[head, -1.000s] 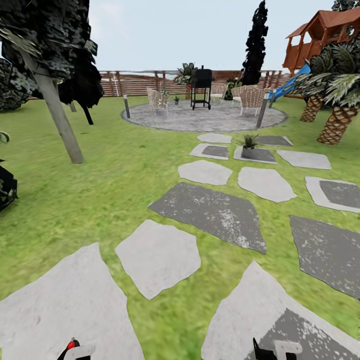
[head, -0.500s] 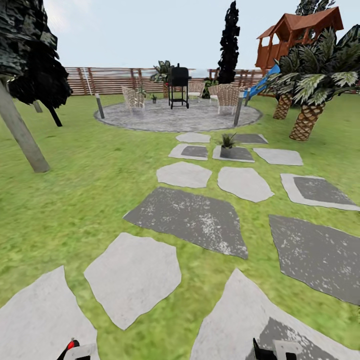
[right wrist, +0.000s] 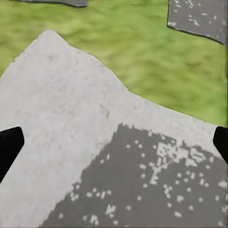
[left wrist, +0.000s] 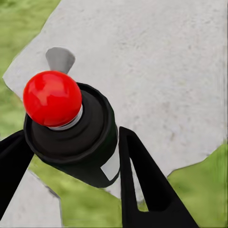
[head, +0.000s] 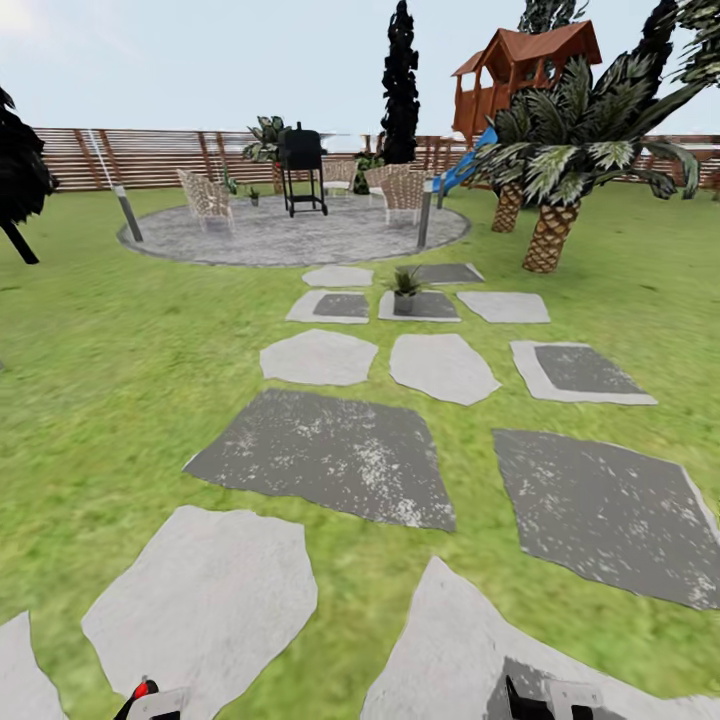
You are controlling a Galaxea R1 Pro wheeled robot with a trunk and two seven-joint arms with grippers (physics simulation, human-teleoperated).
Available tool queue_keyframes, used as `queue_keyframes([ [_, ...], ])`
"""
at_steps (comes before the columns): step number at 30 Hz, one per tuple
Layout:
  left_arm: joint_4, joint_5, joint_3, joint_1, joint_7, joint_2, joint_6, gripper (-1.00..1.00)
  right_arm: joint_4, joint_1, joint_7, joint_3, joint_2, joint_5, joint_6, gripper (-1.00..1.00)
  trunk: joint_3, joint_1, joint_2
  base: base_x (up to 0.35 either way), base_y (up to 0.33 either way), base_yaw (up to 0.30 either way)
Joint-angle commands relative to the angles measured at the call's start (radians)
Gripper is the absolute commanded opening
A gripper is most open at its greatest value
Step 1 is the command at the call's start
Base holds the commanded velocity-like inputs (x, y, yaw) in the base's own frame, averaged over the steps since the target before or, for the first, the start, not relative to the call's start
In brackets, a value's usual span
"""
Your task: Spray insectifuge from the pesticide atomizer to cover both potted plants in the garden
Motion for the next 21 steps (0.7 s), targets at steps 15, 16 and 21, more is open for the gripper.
queue_keyframes([
  [15,0.001,-0.007,0.003,0.0,0.005,0.0,-0.003,-1.0,0.0,-0.001,0.003,-0.003,0.0,-0.004,-0.003,1.0,-0.001,0.0,0.0,0.317,-0.002,-0.214],
  [16,0.001,-0.007,0.003,0.0,0.005,0.0,-0.003,-1.0,0.0,-0.001,0.005,-0.003,-0.001,-0.004,-0.003,1.0,-0.001,0.0,0.0,0.318,0.0,-0.009],
  [21,0.001,-0.007,0.003,0.0,0.005,0.0,-0.003,-1.0,0.001,-0.001,0.008,-0.002,-0.002,-0.003,-0.003,1.0,-0.001,0.0,0.0,0.318,0.0,-0.003],
])
